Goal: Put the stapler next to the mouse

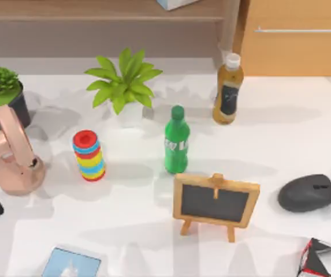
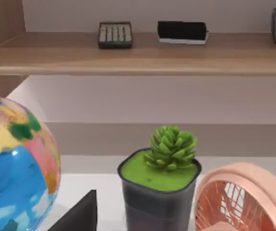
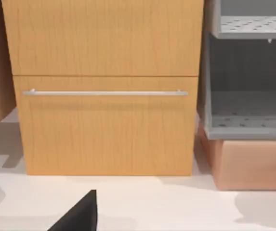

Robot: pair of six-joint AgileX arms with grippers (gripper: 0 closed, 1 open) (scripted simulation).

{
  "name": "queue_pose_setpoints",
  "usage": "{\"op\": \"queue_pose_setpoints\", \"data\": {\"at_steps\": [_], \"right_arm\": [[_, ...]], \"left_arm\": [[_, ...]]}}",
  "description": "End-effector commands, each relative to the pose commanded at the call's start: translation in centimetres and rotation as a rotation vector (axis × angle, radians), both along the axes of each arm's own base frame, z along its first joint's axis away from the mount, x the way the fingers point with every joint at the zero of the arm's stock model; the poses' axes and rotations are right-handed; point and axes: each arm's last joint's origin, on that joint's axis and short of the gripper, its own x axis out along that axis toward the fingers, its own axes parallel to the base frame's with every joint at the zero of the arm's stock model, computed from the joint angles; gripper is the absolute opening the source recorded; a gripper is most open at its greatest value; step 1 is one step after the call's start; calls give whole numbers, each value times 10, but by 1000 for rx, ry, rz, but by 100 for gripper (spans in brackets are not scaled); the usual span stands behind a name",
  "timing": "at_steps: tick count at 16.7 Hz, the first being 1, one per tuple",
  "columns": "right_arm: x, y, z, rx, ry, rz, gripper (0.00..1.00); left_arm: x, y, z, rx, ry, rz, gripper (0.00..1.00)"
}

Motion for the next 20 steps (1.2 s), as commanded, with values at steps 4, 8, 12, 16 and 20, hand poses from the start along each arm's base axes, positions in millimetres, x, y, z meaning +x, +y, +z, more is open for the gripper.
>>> {"op": "queue_pose_setpoints", "data": {"at_steps": [4, 8, 12, 16, 20], "right_arm": [[1, -1, 3, 7, 38, -10, 100], [7, -6, 16, 49, 248, -61, 100], [27, -16, 28, 129, 593, -149, 100], [59, -33, 31, 238, 976, -257, 100], [89, -52, 21, 347, 1307, -354, 100]], "left_arm": [[0, 0, 0, 0, 0, 0, 100], [0, 0, 0, 0, 0, 0, 100], [0, 0, 0, 0, 0, 0, 100], [0, 0, 0, 0, 0, 0, 100], [0, 0, 0, 0, 0, 0, 100]]}}
